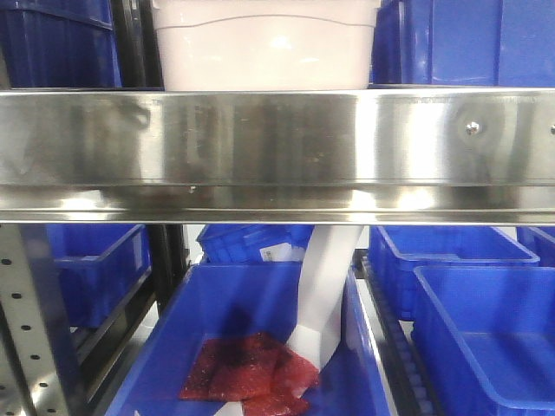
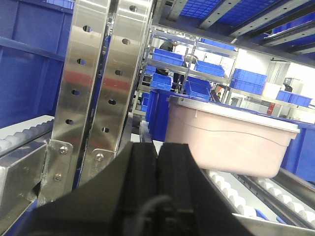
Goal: Grab white bin and place on right shelf
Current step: 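Open both grippers and withdraw them from the bin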
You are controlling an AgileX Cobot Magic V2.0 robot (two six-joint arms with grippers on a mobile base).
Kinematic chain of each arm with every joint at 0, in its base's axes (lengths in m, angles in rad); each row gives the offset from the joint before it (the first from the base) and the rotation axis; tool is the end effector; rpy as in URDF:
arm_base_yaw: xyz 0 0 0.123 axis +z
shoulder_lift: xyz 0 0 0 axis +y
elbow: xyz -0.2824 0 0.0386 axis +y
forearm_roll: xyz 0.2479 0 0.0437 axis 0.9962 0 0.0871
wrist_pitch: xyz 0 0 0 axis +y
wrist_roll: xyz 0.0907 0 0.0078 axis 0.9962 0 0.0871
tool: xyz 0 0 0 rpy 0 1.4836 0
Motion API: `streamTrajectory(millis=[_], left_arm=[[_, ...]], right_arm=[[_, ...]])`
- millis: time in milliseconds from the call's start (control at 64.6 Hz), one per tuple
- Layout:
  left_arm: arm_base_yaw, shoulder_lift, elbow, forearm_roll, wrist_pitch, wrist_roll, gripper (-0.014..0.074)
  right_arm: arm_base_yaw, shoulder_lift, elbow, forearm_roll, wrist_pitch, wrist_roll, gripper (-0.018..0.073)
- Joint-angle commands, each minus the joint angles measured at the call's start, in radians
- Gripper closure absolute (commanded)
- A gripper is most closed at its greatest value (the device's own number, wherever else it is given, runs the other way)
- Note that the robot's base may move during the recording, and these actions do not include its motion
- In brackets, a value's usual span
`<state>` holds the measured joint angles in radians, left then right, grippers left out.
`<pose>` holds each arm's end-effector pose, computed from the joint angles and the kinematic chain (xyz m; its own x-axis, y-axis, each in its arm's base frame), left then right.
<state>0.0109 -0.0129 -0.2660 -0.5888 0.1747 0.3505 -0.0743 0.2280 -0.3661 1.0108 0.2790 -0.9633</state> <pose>0.0319 -0.0085 0.2879 0.1936 -0.2260 -0.9547 0.1312 0.9703 -0.2031 0.0628 0.0167 0.3083 0.0692 0.0237 -0.9973 -0.1620 0.9867 0.0122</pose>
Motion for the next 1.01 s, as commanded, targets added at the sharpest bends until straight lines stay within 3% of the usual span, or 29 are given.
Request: streamTrajectory(millis=[0,62,124,232,310,403,527,805,852,991], left_arm=[[-0.008,0.010,-0.026,-0.015,-0.071,0.002,0.0715],[-0.008,0.010,-0.026,-0.015,-0.071,0.002,0.0715],[-0.008,0.010,-0.026,-0.015,-0.071,0.002,0.0715],[-0.008,0.010,-0.026,-0.015,-0.071,0.002,0.0715],[-0.008,0.010,-0.026,-0.015,-0.071,0.002,0.0715],[-0.008,0.010,-0.026,-0.015,-0.071,0.002,0.0715],[-0.008,0.010,-0.026,-0.015,-0.071,0.002,0.0715],[-0.008,0.010,-0.026,-0.015,-0.071,0.002,0.0715],[-0.008,0.010,-0.026,-0.015,-0.071,0.002,0.0715],[-0.008,0.013,-0.026,-0.015,-0.071,0.002,0.0715]], right_arm=[[-0.001,0.008,-0.013,0.035,-0.088,-0.005,0.0517],[-0.001,0.008,-0.001,0.023,-0.109,0.018,0.0517],[-0.001,0.008,0.011,-0.110,-0.116,0.131,0.0517],[0.003,0.008,0.044,-0.510,-0.100,0.568,0.0517],[0.024,0.008,0.079,-0.730,-0.117,0.876,0.0517],[0.058,0.007,0.137,-0.916,-0.199,1.085,0.0517],[0.087,-0.013,0.217,-1.016,-0.307,1.102,0.0517],[0.092,-0.195,0.399,-1.021,-0.411,1.102,0.0517],[0.092,-0.252,0.394,-1.021,-0.340,1.102,0.0517],[0.087,-0.253,0.394,-1.021,-0.332,1.102,0.0517]])
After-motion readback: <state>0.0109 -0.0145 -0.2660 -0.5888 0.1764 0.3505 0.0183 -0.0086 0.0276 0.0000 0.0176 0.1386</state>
